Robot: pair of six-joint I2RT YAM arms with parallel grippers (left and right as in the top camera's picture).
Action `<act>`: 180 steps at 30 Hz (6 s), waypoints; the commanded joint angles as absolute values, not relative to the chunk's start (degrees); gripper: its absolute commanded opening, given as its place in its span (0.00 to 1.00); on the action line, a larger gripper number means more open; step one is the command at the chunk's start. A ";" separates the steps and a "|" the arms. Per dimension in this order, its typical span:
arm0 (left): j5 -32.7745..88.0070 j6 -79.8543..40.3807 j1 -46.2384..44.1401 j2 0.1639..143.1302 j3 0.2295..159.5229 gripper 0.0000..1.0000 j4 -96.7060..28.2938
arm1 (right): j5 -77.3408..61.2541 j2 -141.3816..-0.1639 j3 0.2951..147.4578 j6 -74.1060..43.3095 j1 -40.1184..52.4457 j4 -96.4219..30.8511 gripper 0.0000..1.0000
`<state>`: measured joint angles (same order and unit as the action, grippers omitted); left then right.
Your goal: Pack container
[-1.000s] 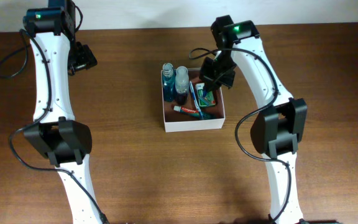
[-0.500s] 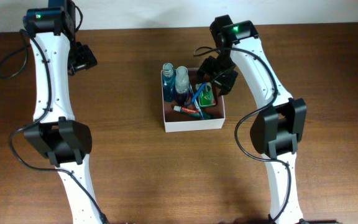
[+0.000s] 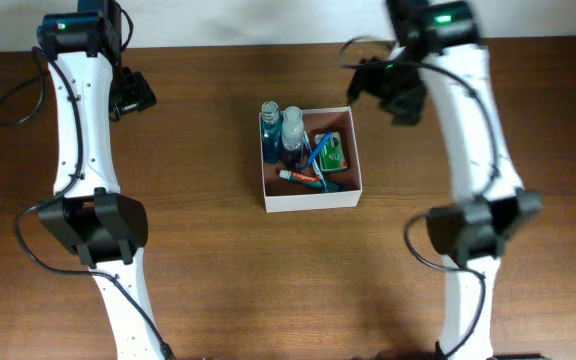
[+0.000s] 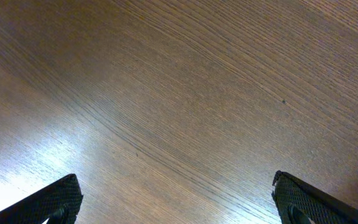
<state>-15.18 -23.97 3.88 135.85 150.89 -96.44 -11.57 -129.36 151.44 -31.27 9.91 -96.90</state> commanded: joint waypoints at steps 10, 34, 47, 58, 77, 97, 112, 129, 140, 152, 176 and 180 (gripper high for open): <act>-15.20 -23.49 4.03 134.13 150.78 0.99 -96.49 | 0.67 -99.50 135.92 -16.82 8.60 -97.36 0.99; -15.20 -23.49 4.03 134.13 150.78 0.99 -96.49 | 0.01 -69.36 73.25 -30.52 8.60 -89.06 0.99; -15.20 -23.49 4.03 134.13 150.78 0.99 -96.49 | 1.39 -71.53 72.42 -29.89 8.60 -82.67 0.99; -15.22 -23.49 4.03 134.13 150.78 0.99 -96.49 | 1.34 -64.88 70.74 -22.39 8.60 -70.28 0.99; -15.22 -23.49 4.03 134.13 150.78 0.99 -96.51 | 2.17 -21.98 24.45 -12.21 8.58 -31.09 0.99; -15.22 -23.49 4.03 134.13 150.78 0.99 -96.49 | -0.89 -5.69 2.20 -6.15 2.61 -8.54 0.99; -15.22 -23.49 4.03 134.13 150.78 0.99 -96.49 | -0.86 -0.16 2.20 -4.71 2.50 -8.54 0.99; -13.30 -23.49 4.54 131.02 150.78 0.99 -95.66 | -0.86 -0.19 2.20 -4.71 2.50 -8.51 0.99; -15.62 -18.28 4.73 107.83 150.78 0.99 -93.49 | -0.84 -0.19 2.20 -4.73 2.50 -8.54 0.99; -22.94 -18.31 4.73 74.35 119.81 0.99 -77.97 | -0.84 -0.19 2.20 -4.71 2.50 -8.51 0.99; -32.67 -18.35 4.67 34.37 54.72 0.99 -60.05 | -0.84 -0.19 2.20 -4.71 2.50 -8.51 0.99; -26.41 -18.26 4.67 30.72 47.79 0.99 -50.78 | -0.84 -0.19 2.20 -4.71 2.50 -8.51 0.98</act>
